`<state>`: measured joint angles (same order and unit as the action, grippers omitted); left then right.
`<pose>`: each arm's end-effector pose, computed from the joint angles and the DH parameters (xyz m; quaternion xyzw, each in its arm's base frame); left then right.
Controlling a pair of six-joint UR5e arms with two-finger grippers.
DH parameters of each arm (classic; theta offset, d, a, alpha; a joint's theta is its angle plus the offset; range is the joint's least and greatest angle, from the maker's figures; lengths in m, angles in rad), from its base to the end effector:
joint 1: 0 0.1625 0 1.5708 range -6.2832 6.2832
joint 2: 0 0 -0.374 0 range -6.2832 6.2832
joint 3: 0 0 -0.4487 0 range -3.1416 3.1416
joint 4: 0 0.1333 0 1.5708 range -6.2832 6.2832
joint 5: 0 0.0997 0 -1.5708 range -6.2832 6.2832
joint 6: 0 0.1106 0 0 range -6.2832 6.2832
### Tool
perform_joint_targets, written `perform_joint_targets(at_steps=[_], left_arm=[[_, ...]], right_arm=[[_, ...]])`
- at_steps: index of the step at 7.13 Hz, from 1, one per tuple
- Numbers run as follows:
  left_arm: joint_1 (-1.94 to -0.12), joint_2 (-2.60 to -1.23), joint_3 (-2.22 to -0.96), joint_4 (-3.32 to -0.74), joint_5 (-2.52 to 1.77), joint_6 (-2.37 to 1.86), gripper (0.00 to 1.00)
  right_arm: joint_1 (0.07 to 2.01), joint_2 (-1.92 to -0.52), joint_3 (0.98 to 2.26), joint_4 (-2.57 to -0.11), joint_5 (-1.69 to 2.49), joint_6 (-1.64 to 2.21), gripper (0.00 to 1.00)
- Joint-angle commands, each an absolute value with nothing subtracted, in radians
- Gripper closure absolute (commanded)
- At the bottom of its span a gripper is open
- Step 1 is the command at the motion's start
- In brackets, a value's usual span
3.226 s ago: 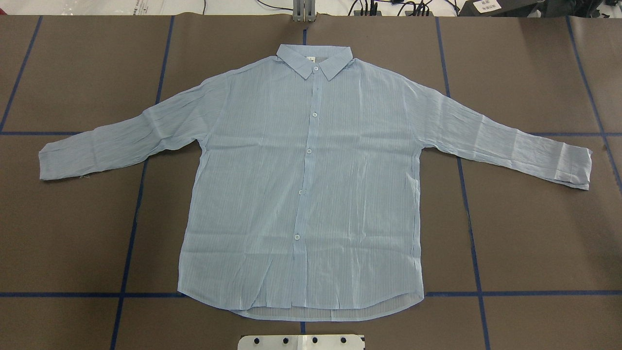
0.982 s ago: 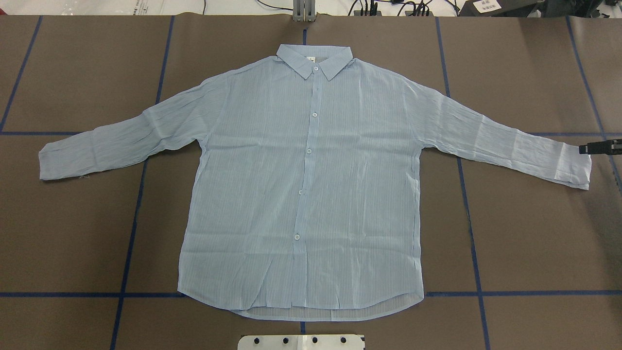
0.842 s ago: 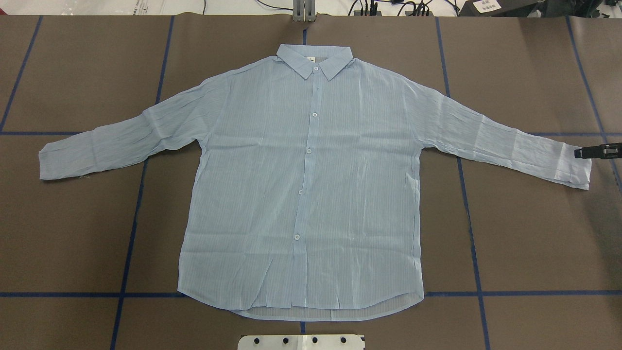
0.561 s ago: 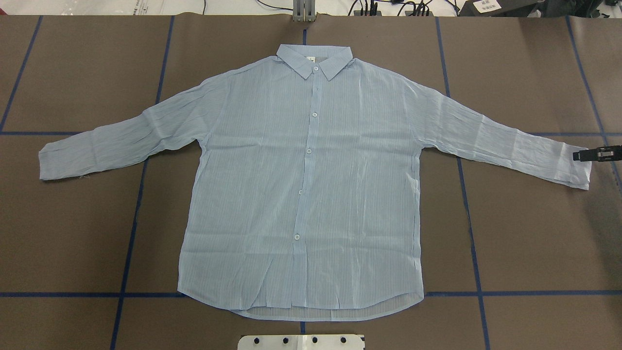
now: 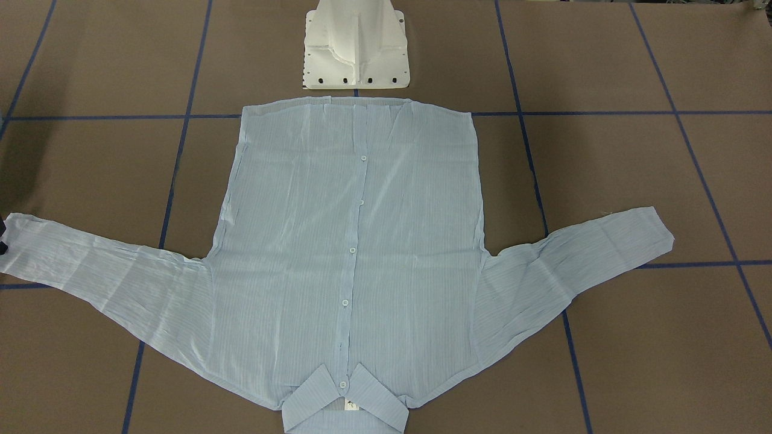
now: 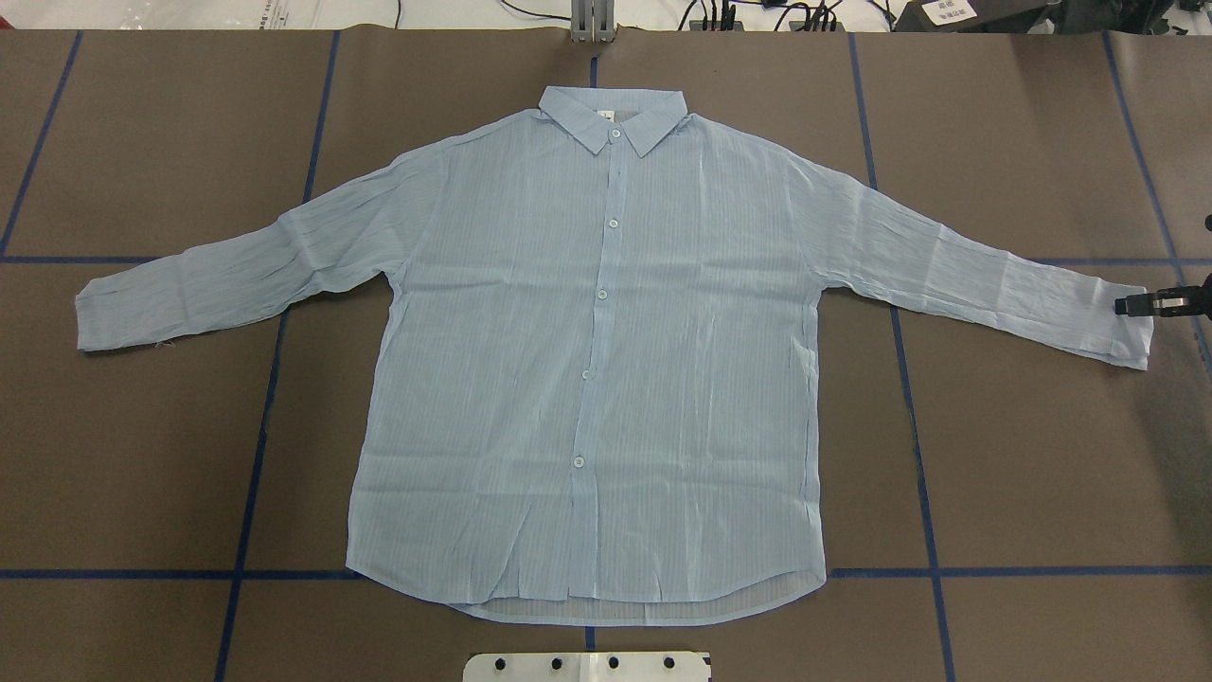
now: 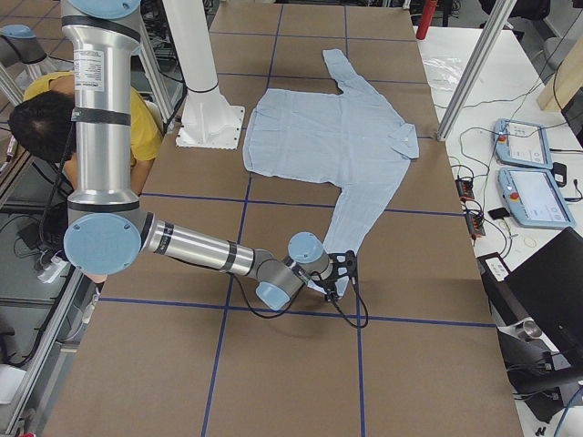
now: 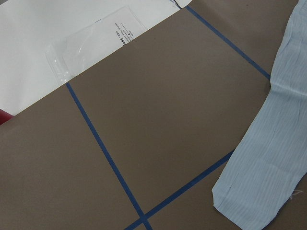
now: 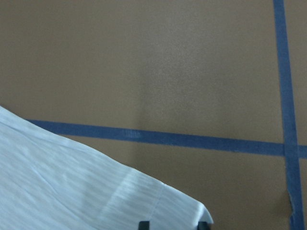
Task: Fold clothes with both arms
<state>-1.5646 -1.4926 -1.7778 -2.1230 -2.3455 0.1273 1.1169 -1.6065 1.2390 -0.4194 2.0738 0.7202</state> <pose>-0.0526 -0.5433 0.4764 0.3302 0.3367 0.1841 0.8624 -0.1668 -0.5244 0.6957 0.1806 -0.3964 0.0246 0.8998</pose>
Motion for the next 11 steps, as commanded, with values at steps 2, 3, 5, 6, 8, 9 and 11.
perform_joint_targets(at_steps=[2,3,5,6,8,9,11], left_arm=[[-1.565,-1.493,-1.773,-2.123,-2.345,0.127,0.0],[-1.565,-1.493,-1.769,-2.123,-2.345,0.127,0.0],[-1.565,-1.493,-1.766,-2.125,-2.345,0.127,0.0],[-1.565,-1.493,-1.764,-2.125,-2.345,0.127,0.0],[-1.565,-1.493,-1.764,-2.125,-2.345,0.127,0.0],[-1.565,-1.493,-1.764,-2.125,-2.345,0.126,0.0],[-1.565,-1.493,-1.763,-2.125,-2.345,0.126,0.0]], right_arm=[[1.124,-1.594,1.25,-0.425,2.083,0.718,1.0],[1.141,-1.595,1.305,-0.451,2.085,0.718,1.0],[1.15,-1.56,1.546,-0.715,2.06,0.733,1.0],[1.146,-1.522,1.659,-0.865,2.018,0.748,1.0],[1.026,-1.352,1.744,-1.042,1.923,0.979,1.0],[0.902,-1.216,1.73,-1.146,1.778,1.108,1.0],[0.755,-0.977,1.671,-1.31,1.599,1.257,1.0]])
